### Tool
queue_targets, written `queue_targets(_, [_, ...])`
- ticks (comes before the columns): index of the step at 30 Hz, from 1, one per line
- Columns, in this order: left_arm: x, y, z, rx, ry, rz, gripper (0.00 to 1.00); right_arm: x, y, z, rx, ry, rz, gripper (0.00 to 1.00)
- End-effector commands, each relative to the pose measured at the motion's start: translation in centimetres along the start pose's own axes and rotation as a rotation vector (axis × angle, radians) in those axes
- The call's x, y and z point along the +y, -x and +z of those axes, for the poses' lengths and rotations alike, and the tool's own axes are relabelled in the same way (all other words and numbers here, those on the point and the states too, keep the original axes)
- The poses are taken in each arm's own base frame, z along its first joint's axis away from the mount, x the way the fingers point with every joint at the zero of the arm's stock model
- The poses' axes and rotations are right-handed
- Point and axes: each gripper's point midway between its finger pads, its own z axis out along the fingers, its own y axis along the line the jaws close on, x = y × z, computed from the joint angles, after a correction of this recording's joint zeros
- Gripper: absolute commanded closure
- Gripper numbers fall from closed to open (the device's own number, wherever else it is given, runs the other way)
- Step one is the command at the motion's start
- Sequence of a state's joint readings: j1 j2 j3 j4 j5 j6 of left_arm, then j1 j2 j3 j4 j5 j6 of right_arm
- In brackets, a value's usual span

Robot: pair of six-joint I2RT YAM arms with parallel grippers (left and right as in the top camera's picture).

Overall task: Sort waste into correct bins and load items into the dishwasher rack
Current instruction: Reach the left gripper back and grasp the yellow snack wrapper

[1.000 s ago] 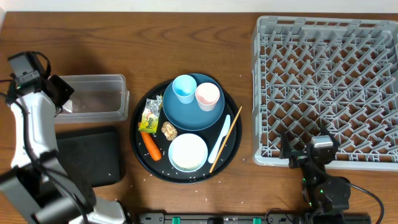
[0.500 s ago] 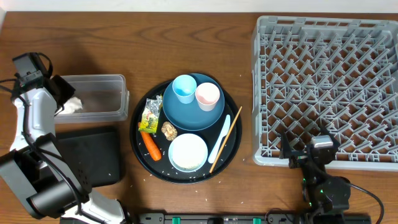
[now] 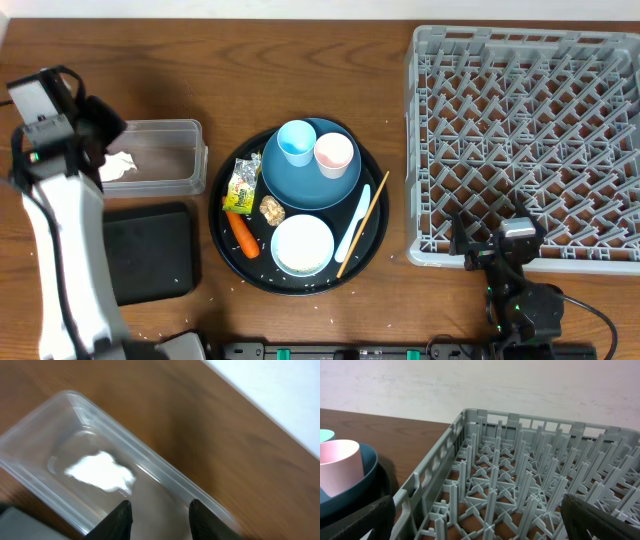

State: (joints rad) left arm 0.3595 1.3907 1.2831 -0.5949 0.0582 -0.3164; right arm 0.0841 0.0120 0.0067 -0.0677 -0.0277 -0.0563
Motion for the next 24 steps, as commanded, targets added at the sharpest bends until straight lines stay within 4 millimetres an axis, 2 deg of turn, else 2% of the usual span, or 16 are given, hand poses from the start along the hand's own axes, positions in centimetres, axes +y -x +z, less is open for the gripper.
queue_targets(1, [-4.3,-2.6,-4.5,0.054,-0.144,0.065,0.61,0.0,-0.1,0.0,0.000,0.000,-0.008,0.01])
queue_targets(4, [-5.9,-8.1,-7.0,0.208,-0.168,0.159,0.61,0.0,-0.1,0.0,0.000,0.000,-0.008,0.01])
queue_targets(6, [-6.4,-11.4,-7.5,0.308,-0.166,0.218,0.61,0.0,-0.1,0.0,0.000,0.000,-0.008,0.01])
queue_targets(9, [-6.2,-16.2,-7.2,0.442,-0.113,0.328,0.61,0.0,-0.1,0.0,0.000,0.000,-0.008,0.01])
queue_targets(12, [-5.0,-19.3,-5.7,0.506,-0.019,0.431,0.61,0.0,-0.1,0.0,0.000,0.000,-0.008,0.01])
queue_targets(17, [-4.7,-22.1,-3.5,0.594,0.024,0.480,0.60,0.0,-0.1,0.0,0.000,0.000,-0.008,0.01])
queue_targets(24, [-5.4,-23.3,0.1,0.625,0.041,0.498,0.59,0.0,-0.1,0.0,0.000,0.000,-0.008,0.01])
